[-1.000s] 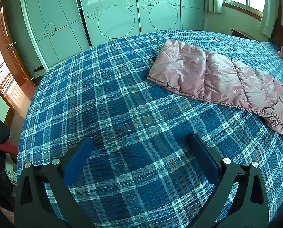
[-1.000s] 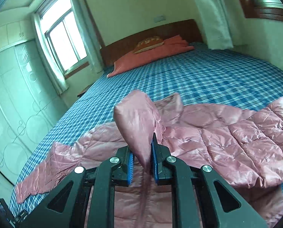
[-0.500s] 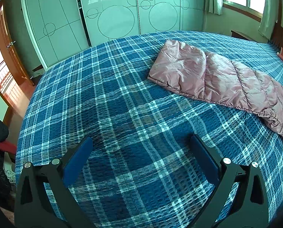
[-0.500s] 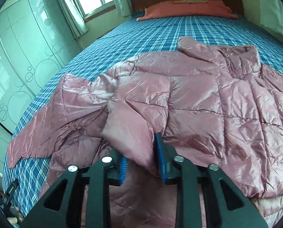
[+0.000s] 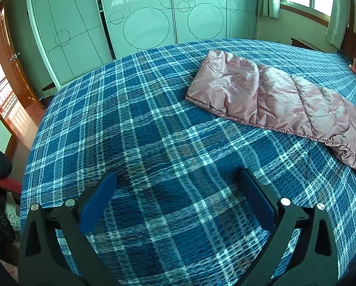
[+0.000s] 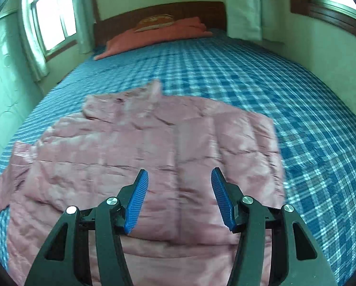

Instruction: Fold large clothes

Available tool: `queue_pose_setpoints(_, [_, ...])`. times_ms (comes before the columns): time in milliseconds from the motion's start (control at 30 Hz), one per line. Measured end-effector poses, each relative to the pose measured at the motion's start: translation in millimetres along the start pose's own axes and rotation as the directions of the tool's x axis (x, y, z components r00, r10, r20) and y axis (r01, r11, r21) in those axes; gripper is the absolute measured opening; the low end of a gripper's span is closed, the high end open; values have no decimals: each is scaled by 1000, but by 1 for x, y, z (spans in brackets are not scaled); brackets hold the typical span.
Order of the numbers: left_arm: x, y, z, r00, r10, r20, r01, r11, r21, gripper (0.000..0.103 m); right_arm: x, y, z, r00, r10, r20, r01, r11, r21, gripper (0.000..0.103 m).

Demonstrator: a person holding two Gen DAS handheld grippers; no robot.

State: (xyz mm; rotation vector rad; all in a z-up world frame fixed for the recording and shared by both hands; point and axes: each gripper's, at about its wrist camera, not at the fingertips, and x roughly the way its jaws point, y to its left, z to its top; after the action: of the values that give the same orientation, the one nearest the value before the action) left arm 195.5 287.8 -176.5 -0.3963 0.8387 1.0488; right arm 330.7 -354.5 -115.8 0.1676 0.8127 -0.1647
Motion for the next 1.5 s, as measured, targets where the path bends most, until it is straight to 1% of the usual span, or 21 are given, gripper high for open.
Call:
queue_pose_setpoints(67, [0, 0, 0, 1000, 2, 1, -2, 1000, 1, 101, 24, -19, -9, 997, -29, -74, 29, 1000, 6, 55])
queue_pose_setpoints(100, [0, -1, 0, 1000, 4, 1, -4, 1000, 3, 101, 35, -23, -15, 995, -11, -102, 11, 1000, 1, 56])
queue_pose_setpoints(167, [-1, -1, 0, 1000, 4, 1, -4, 1000, 3, 101, 35, -20, -18, 996, -9, -84, 6, 1000, -28, 57])
queue_pose_setpoints(233, [-1, -1, 0, 1000, 4, 1, -4, 1000, 3, 101, 28, -15, -7, 997, -8, -71, 5, 999, -50, 57])
queue_pose_setpoints(300, [-1, -1, 0, 1000, 6, 2, -6, 1000, 5, 101, 20, -18, 9, 1000, -4, -7, 4, 1000, -26, 57])
queue_pose_setpoints(400, [-1, -3, 0, 1000, 11, 4, -11, 1000, 8, 101, 31, -29, 34, 999, -43, 29, 43, 999, 13, 57])
queue_pose_setpoints(467, [-1, -2, 0, 1000, 8, 3, -8, 1000, 6, 101, 47, -37, 44, 996, -83, 25, 82, 996, 29, 57])
queue_pose_setpoints(500, [-1, -2, 0, 1000, 8, 4, -8, 1000, 6, 101, 61, -39, 45, 995, -101, -6, 101, 994, 31, 57])
queue_pose_setpoints(533, [-1, -2, 0, 1000, 8, 4, -8, 1000, 6, 101, 77, -41, 43, 994, -94, -60, 96, 995, 28, 58])
queue_pose_setpoints(567, [-1, -2, 0, 1000, 9, 4, -9, 1000, 7, 101, 87, -41, 42, 993, -86, -84, 87, 996, 19, 58])
queue_pose_setpoints(633, [-1, -2, -1, 1000, 7, 4, -7, 1000, 6, 101, 81, -35, 49, 989, -117, -85, 116, 993, -14, 58])
queue_pose_setpoints(767, [-1, -4, 0, 1000, 9, 4, -9, 1000, 7, 101, 61, -22, 60, 996, -89, -5, 89, 996, -10, 60])
queue_pose_setpoints(833, [0, -3, 0, 1000, 10, 4, -10, 1000, 7, 101, 73, -16, 56, 997, -67, -30, 66, 997, -25, 63])
queue_pose_setpoints(867, [-1, -3, 0, 1000, 9, 4, -9, 1000, 6, 101, 87, -12, 50, 995, -60, -75, 57, 997, -44, 66])
queue_pose_setpoints(900, [-1, -3, 0, 1000, 8, 3, -8, 1000, 6, 101, 94, -8, 45, 994, -87, -69, 82, 993, -80, 66])
queue_pose_setpoints(967, [-1, -3, -1, 1000, 5, 3, -5, 1000, 4, 101, 81, 1, 44, 990, -137, -44, 132, 986, -105, 66])
queue_pose_setpoints(1000, [0, -3, -1, 1000, 2, 1, -2, 1000, 2, 101, 69, 5, 43, 990, -136, -38, 132, 987, -97, 66])
queue_pose_setpoints(1067, [0, -2, -1, 1000, 2, 3, -2, 1000, 1, 101, 43, 12, 31, 997, -78, -6, 77, 993, -92, 67])
queue_pose_setpoints(1167, [0, -1, -1, 1000, 1, 2, -1, 1000, 0, 101, 23, 26, 8, 999, -40, 5, 41, 989, -140, 68])
queue_pose_setpoints(1333, [1, 2, 0, 1000, -5, 0, 5, 1000, -4, 101, 44, 22, -12, 997, -57, -48, 50, 990, -130, 69])
queue_pose_setpoints(1500, [2, 10, 2, 999, -33, -8, 33, 999, -22, 101, 48, 21, -16, 997, -58, -47, 52, 990, -127, 71])
